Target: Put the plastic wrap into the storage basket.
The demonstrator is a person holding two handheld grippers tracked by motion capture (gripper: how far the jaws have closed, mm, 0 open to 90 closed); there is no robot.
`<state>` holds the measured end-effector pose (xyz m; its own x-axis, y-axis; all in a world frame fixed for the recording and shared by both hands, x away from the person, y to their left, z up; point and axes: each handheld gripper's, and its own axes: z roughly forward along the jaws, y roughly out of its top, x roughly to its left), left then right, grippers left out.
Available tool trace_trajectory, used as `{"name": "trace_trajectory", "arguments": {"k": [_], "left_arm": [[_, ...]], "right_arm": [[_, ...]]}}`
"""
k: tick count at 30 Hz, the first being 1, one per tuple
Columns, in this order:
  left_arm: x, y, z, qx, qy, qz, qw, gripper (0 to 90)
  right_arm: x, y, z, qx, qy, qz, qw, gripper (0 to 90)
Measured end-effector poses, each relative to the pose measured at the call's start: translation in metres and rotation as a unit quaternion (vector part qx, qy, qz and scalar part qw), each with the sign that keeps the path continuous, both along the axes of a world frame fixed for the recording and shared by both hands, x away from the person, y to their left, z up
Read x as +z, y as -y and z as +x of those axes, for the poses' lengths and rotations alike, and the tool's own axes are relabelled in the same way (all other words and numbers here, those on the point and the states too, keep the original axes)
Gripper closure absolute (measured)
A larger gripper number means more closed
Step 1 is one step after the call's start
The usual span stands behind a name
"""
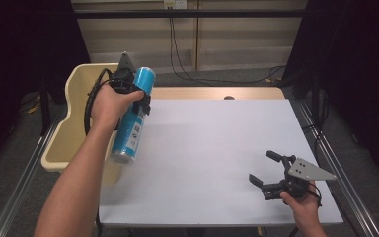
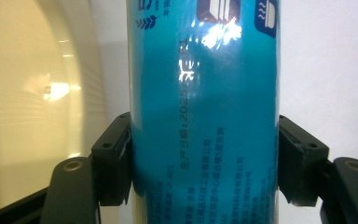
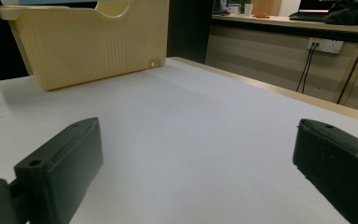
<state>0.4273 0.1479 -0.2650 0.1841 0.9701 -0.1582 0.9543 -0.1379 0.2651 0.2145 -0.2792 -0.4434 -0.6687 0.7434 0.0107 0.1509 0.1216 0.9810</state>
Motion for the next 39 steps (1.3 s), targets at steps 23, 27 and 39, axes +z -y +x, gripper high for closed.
{"name": "trace_trajectory", "arguments": {"k": [23, 27, 39], "left_arm": [[0.021, -0.083, -0.025, 0.049, -0.003, 0.005, 0.9988, 32.2], [0.019, -0.096, -0.030, 0.055, -0.003, 0.004, 0.9985, 32.2], [0.004, -0.123, -0.039, 0.083, -0.010, 0.006, 0.9965, 32.2]], "right_arm": [[-0.001, -0.002, 0.000, 0.003, -0.001, -0.003, 1.0000, 1.3], [-0.001, -0.002, 0.000, 0.002, -0.002, -0.002, 1.0000, 1.2], [-0.001, -0.001, -0.001, -0.001, -0.001, -0.002, 1.0000, 1.3]]}}
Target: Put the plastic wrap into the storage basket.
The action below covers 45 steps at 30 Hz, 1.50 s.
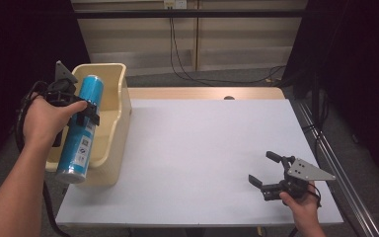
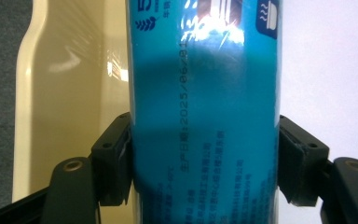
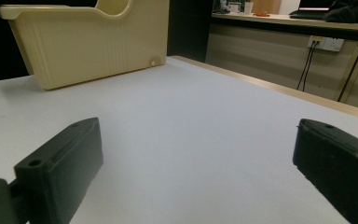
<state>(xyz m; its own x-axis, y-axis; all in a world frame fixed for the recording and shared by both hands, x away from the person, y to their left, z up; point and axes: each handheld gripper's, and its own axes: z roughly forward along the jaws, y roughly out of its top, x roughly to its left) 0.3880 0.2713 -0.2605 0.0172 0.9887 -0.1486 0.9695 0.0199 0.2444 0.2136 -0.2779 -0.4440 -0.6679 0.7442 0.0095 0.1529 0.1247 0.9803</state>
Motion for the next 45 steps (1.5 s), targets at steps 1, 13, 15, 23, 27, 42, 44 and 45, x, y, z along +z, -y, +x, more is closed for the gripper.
{"name": "trace_trajectory", "arguments": {"k": [1, 13, 15, 23, 27, 42, 44, 45], "left_arm": [[-0.002, -0.002, 0.000, -0.004, -0.003, 0.001, 1.0000, 32.2], [-0.021, -0.006, 0.004, 0.002, -0.014, 0.001, 0.9999, 32.1], [-0.022, -0.005, 0.004, 0.001, -0.015, 0.001, 0.9999, 32.0], [-0.025, -0.003, 0.003, -0.004, -0.015, 0.001, 0.9999, 31.9], [-0.026, -0.003, 0.004, -0.007, -0.016, 0.002, 0.9998, 31.9], [-0.030, 0.001, 0.008, -0.010, -0.024, 0.014, 0.9996, 31.8], [-0.030, 0.002, 0.008, -0.013, -0.024, 0.016, 0.9995, 31.8], [-0.029, 0.002, 0.008, -0.011, -0.026, 0.017, 0.9995, 31.7]], "right_arm": [[0.000, 0.000, 0.000, 0.000, 0.000, 0.000, 1.0000, 1.3], [-0.001, -0.002, 0.000, 0.004, -0.002, -0.002, 1.0000, 1.3], [-0.001, -0.001, 0.000, 0.003, -0.002, -0.003, 1.0000, 1.3], [-0.001, -0.001, 0.000, 0.004, -0.003, -0.003, 1.0000, 1.3], [-0.001, -0.002, 0.000, 0.005, -0.003, -0.003, 1.0000, 1.3], [-0.001, -0.002, 0.001, 0.006, -0.003, -0.003, 1.0000, 1.3], [-0.001, -0.002, 0.001, 0.007, -0.003, -0.003, 1.0000, 1.3], [-0.001, -0.002, 0.001, 0.007, -0.002, -0.003, 1.0000, 1.3]]}}
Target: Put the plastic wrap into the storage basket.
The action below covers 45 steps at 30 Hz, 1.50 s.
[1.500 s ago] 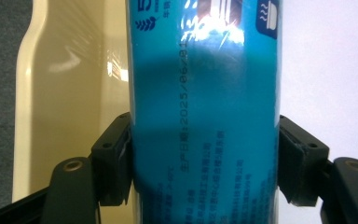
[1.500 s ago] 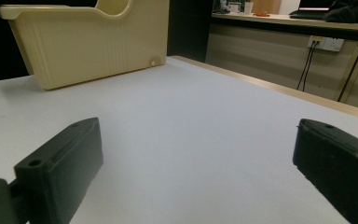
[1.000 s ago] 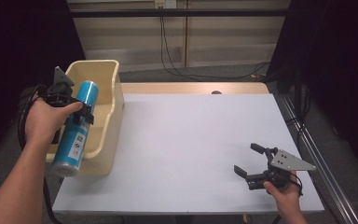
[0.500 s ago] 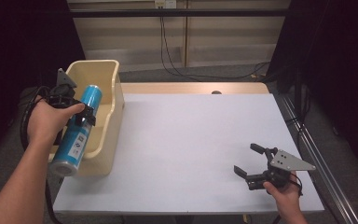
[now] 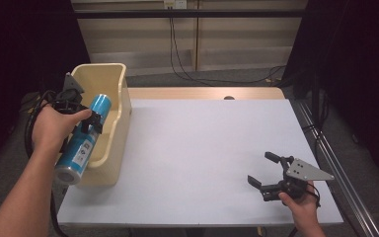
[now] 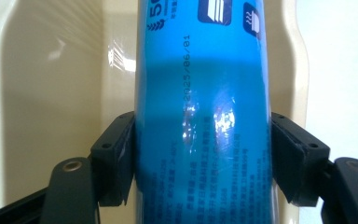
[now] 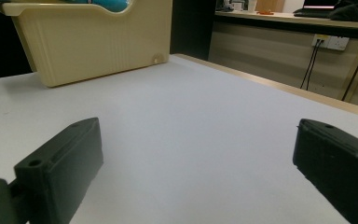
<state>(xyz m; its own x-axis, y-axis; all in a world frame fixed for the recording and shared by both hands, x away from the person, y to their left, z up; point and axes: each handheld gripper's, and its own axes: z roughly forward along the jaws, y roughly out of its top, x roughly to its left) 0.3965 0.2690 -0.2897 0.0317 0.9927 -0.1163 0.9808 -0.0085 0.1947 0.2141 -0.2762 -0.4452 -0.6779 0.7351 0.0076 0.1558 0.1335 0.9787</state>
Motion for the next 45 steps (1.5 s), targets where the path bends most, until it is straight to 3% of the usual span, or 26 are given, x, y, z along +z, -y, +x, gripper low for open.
{"name": "trace_trajectory", "arguments": {"k": [3, 4, 5, 6, 8, 17, 35, 45], "left_arm": [[0.006, -0.002, 0.000, 0.004, 0.017, -0.008, 0.9998, 34.8], [0.016, -0.004, -0.001, 0.010, 0.036, -0.029, 0.9989, 34.8], [0.032, -0.004, -0.003, 0.001, 0.038, -0.025, 0.9990, 36.6], [0.038, -0.002, -0.004, -0.002, 0.039, -0.011, 0.9992, 36.5], [0.045, 0.000, -0.006, -0.001, 0.035, -0.014, 0.9993, 34.3], [0.034, 0.006, -0.003, -0.008, 0.034, -0.024, 0.9991, 31.4], [0.045, 0.028, -0.009, -0.045, 0.050, -0.038, 0.9971, 24.1], [0.052, 0.056, -0.009, -0.070, 0.055, -0.047, 0.9949, 21.3]], "right_arm": [[0.000, 0.000, 0.000, 0.000, -0.001, 0.000, 1.0000, 1.3], [0.000, 0.000, 0.000, 0.000, -0.001, 0.000, 1.0000, 1.3], [0.000, 0.000, 0.000, 0.001, 0.000, -0.001, 1.0000, 1.3], [0.000, -0.001, 0.000, 0.002, -0.001, -0.001, 1.0000, 1.3], [0.000, -0.001, 0.000, 0.003, 0.000, -0.002, 1.0000, 1.2], [0.001, 0.000, -0.001, 0.002, 0.001, -0.001, 1.0000, 1.3], [0.001, 0.001, -0.001, 0.000, 0.001, -0.001, 1.0000, 1.2], [0.002, 0.002, -0.001, -0.002, 0.003, 0.001, 1.0000, 1.2]]}}
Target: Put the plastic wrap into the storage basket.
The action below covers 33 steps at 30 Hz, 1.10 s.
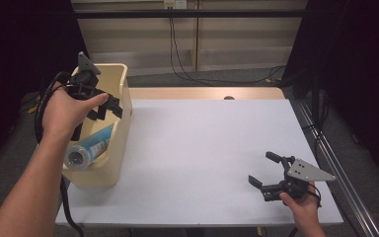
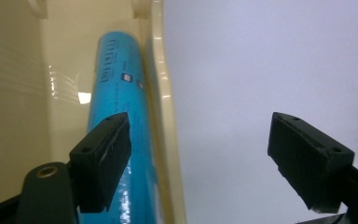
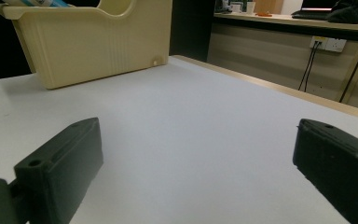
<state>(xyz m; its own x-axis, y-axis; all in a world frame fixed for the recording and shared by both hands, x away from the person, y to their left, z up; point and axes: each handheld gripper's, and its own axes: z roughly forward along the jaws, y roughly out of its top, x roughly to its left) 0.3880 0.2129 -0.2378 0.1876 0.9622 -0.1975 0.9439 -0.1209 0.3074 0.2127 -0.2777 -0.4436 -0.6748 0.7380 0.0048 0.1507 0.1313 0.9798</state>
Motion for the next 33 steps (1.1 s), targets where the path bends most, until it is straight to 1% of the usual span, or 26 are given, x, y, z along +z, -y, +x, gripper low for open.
{"name": "trace_trajectory", "arguments": {"k": [1, 2, 4, 5, 6, 11, 13, 15, 17, 19, 21, 23, 24, 25, 28, 30, 32, 33], "left_arm": [[0.000, 0.000, 0.000, 0.000, 0.000, 0.000, 1.0000, 21.0], [0.001, 0.005, 0.000, 0.000, 0.002, -0.002, 1.0000, 20.9], [0.002, 0.010, 0.000, -0.009, 0.004, -0.003, 0.9999, 20.6], [0.002, 0.010, 0.000, -0.009, 0.004, -0.003, 0.9999, 20.5], [0.002, 0.016, 0.000, -0.009, 0.005, -0.005, 0.9999, 20.3], [0.001, 0.025, 0.000, -0.018, 0.001, -0.011, 0.9998, 20.0], [0.001, 0.032, 0.002, -0.023, 0.003, -0.015, 0.9996, 19.9], [0.001, 0.036, 0.002, -0.032, 0.006, -0.015, 0.9994, 19.2], [0.000, 0.039, 0.002, -0.032, 0.007, -0.017, 0.9993, 18.7], [-0.003, 0.047, 0.002, -0.042, 0.005, -0.018, 0.9989, 18.5], [-0.004, 0.050, 0.002, -0.042, 0.003, -0.019, 0.9989, 18.5], [-0.009, 0.057, 0.003, -0.051, 0.001, -0.023, 0.9984, 18.4], [-0.009, 0.057, 0.003, -0.051, 0.001, -0.023, 0.9984, 18.3], [-0.012, 0.062, 0.003, -0.057, -0.001, -0.020, 0.9982, 18.3], [-0.014, 0.066, 0.004, -0.061, -0.002, -0.023, 0.9979, 17.9], [-0.019, 0.072, 0.005, -0.069, -0.008, -0.021, 0.9974, 17.9], [-0.021, 0.074, 0.005, -0.070, -0.008, -0.023, 0.9973, 17.7], [-0.023, 0.076, 0.005, -0.074, -0.010, -0.021, 0.9970, 17.7]], "right_arm": [[0.000, 0.000, 0.000, 0.000, 0.000, 0.001, 1.0000, 1.3], [0.000, 0.000, 0.000, 0.000, 0.001, 0.001, 1.0000, 1.3], [0.000, 0.001, 0.000, -0.001, 0.001, 0.001, 1.0000, 1.3], [0.000, 0.001, 0.000, -0.001, 0.001, 0.001, 1.0000, 1.3], [0.000, 0.001, 0.000, -0.002, -0.001, 0.002, 1.0000, 1.3], [0.000, 0.000, 0.001, 0.001, 0.000, 0.000, 1.0000, 1.3], [0.000, 0.000, 0.001, 0.001, 0.000, 0.000, 1.0000, 1.2], [0.000, 0.000, 0.001, 0.000, 0.000, 0.001, 1.0000, 1.2], [0.000, 0.000, 0.001, 0.000, 0.000, 0.001, 1.0000, 1.3], [0.000, 0.000, 0.001, 0.001, 0.000, -0.001, 1.0000, 1.3], [0.000, 0.000, 0.001, 0.001, 0.000, -0.001, 1.0000, 1.2], [0.000, 0.000, 0.001, 0.001, 0.000, 0.000, 1.0000, 1.3], [0.000, 0.000, 0.001, 0.001, 0.000, 0.000, 1.0000, 1.3], [0.000, 0.000, 0.001, 0.001, 0.000, 0.000, 1.0000, 1.3], [0.000, 0.000, 0.001, 0.001, 0.000, -0.001, 1.0000, 1.2], [0.000, 0.000, 0.001, 0.002, 0.000, -0.002, 1.0000, 1.3], [0.000, 0.000, 0.001, 0.003, 0.000, -0.003, 1.0000, 1.2], [0.000, 0.000, 0.002, 0.003, 0.000, -0.003, 1.0000, 1.3]]}}
